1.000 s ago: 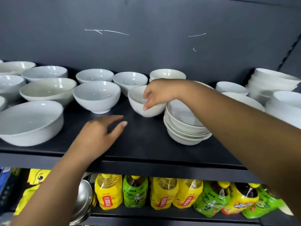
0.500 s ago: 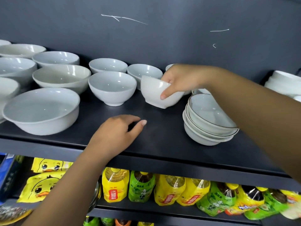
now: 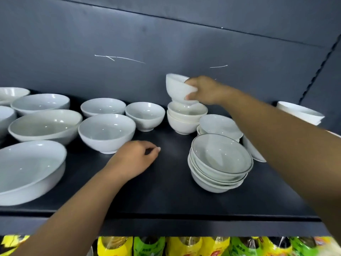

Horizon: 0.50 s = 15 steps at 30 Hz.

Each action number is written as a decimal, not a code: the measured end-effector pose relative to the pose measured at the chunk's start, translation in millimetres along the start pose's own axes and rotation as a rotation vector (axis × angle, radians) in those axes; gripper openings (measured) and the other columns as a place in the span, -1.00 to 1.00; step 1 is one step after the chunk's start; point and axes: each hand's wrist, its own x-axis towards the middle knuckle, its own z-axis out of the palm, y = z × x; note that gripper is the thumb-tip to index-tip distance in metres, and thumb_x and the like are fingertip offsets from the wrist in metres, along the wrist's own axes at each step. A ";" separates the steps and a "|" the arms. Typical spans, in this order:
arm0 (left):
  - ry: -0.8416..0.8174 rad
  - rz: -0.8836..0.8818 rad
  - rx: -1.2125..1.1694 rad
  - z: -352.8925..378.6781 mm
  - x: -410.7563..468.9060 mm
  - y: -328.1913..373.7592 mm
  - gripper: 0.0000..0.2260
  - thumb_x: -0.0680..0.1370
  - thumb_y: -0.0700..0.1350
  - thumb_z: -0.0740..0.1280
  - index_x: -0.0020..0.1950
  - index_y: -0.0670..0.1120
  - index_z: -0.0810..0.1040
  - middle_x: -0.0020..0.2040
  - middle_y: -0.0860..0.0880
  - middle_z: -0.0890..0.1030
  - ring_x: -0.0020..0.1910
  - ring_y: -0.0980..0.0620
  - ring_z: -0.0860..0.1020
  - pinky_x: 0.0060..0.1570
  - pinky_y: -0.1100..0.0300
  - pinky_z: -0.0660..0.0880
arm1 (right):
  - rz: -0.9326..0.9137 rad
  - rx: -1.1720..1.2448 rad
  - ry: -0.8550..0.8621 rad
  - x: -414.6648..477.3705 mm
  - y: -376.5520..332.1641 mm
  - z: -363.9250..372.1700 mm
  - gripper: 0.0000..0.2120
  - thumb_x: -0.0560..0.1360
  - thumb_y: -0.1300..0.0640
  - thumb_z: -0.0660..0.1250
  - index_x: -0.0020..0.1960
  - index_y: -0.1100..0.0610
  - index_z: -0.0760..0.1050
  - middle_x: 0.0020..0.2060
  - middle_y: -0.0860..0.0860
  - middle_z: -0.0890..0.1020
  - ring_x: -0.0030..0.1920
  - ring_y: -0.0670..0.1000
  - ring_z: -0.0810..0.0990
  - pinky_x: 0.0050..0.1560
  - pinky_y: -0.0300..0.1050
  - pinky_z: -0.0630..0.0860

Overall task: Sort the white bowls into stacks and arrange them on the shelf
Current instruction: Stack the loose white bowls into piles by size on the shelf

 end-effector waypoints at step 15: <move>0.011 -0.032 0.004 18.7 24.0 -19.1 -0.69 0.58 0.00 0.19 -0.05 -0.22 0.58 -0.06 -0.17 0.63 -0.04 -0.09 0.54 -0.04 0.16 0.35 | 0.074 0.000 -0.186 1.0 23.4 38.5 -0.88 0.57 0.17 0.15 -0.07 0.18 0.43 -0.23 -0.01 0.37 -0.13 0.03 0.33 -0.19 -0.14 0.23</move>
